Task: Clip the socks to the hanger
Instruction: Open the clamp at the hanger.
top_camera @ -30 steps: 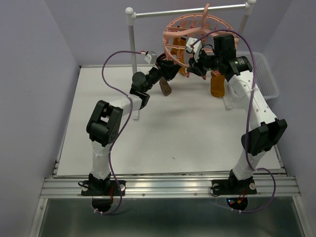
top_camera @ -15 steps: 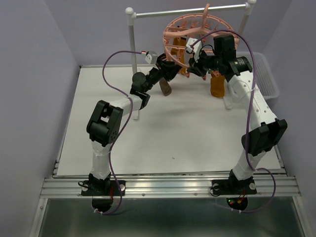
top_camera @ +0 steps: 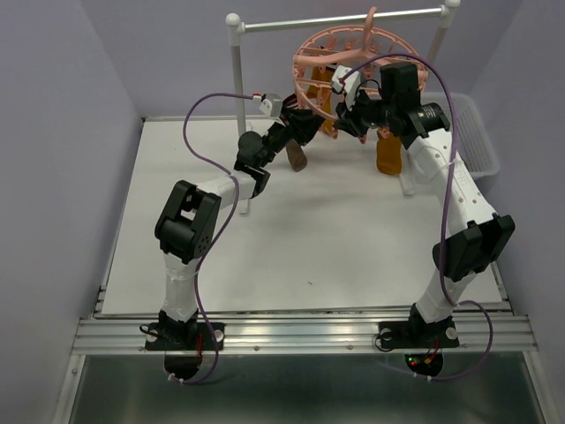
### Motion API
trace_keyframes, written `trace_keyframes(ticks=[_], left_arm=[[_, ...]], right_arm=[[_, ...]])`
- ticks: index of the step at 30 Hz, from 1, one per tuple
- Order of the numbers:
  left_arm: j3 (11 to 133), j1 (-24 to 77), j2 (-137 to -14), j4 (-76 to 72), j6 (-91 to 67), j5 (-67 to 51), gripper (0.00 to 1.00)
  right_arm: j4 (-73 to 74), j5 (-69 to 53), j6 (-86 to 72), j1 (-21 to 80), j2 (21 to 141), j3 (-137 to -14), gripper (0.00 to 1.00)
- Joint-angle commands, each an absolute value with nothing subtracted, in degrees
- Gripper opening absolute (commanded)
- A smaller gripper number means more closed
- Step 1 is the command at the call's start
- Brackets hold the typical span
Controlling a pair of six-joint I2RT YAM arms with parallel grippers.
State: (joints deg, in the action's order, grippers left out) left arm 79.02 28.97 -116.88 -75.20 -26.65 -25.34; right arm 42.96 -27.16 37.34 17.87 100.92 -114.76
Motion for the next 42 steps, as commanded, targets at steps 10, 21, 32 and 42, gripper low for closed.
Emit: trace_keyframes(ticks=[10, 21, 32, 42], left_arm=[[75.76, 35.16, -106.7, -64.51, -13.8, -0.7, 0.0], [76.55, 35.42, -105.73, -62.32, -16.87, -0.97, 0.0], [76.91, 36.65, -103.72, -55.73, -21.27, 2.99, 0.0], [74.89, 36.83, -102.13, -56.95, -21.36, 2.81, 0.0]], right_arm=[[32.61, -12.14, 31.46, 16.08, 92.03, -106.79, 0.2], [32.34, -12.39, 33.04, 16.08, 88.16, -105.65, 0.83], [28.57, -3.54, 16.73, 16.08, 82.88, -106.61, 1.0], [25.48, 25.05, -7.45, 8.28, 81.48, -98.71, 1.0]])
